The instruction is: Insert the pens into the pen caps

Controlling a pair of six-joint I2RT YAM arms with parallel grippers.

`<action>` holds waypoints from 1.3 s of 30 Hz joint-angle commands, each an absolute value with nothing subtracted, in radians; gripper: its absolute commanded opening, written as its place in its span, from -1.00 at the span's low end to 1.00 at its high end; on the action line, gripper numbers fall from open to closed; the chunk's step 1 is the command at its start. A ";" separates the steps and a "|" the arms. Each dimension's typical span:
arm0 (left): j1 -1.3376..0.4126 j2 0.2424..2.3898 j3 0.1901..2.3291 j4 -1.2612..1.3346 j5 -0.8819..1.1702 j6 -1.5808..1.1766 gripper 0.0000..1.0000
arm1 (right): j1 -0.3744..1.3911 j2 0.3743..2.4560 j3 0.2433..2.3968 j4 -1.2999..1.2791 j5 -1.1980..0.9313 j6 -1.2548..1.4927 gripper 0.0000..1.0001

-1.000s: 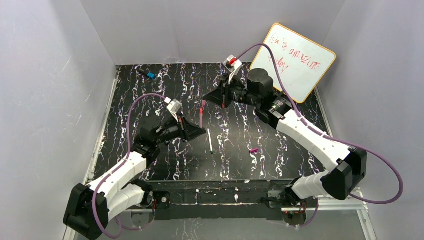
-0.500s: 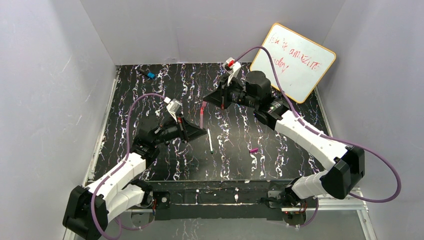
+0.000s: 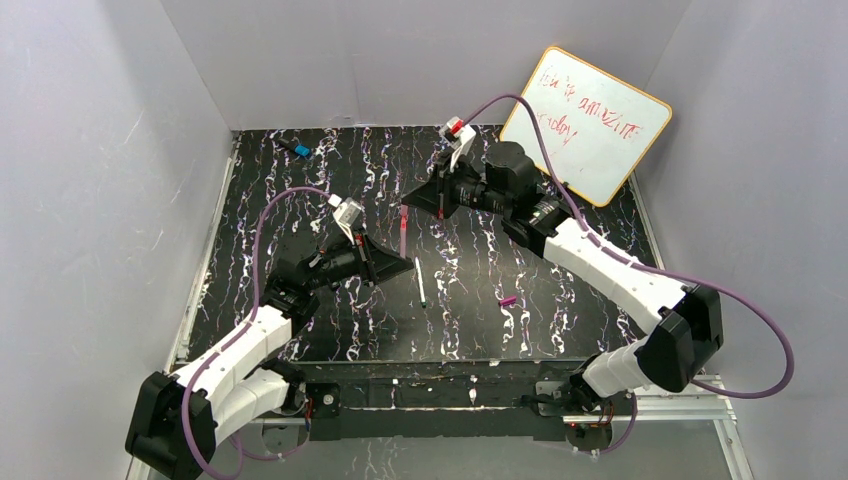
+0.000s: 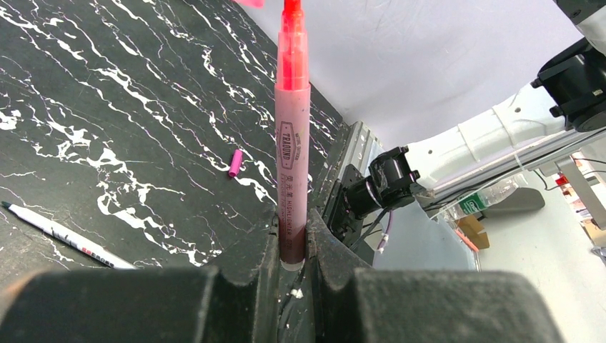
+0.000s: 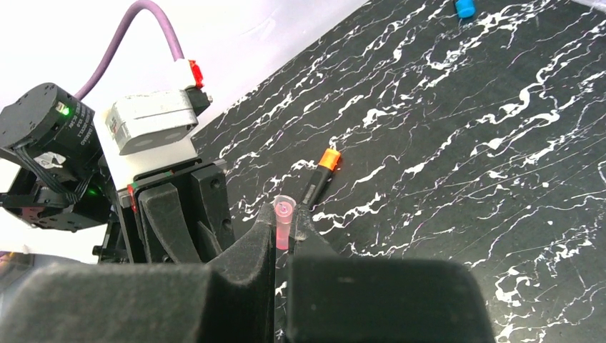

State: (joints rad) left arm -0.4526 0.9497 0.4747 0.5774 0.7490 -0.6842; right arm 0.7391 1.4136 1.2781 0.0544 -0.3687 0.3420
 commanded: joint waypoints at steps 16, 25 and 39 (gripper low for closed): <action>-0.448 0.905 0.500 0.495 0.757 -0.567 -1.00 | 0.735 1.365 1.345 -0.037 -0.358 0.318 -0.97; -0.446 0.806 0.460 0.341 0.725 -0.289 -1.00 | 0.729 1.400 1.442 -0.067 -0.517 0.372 -0.97; -0.446 0.834 0.428 0.459 0.730 -0.328 -1.00 | 0.729 1.396 1.420 -0.061 -0.566 0.402 -0.97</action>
State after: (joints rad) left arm -0.4526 0.8478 0.4316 0.4015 0.7288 -0.3248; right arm 0.7326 1.4078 1.4025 -0.0803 -0.5438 0.3943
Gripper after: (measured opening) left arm 0.098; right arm 0.065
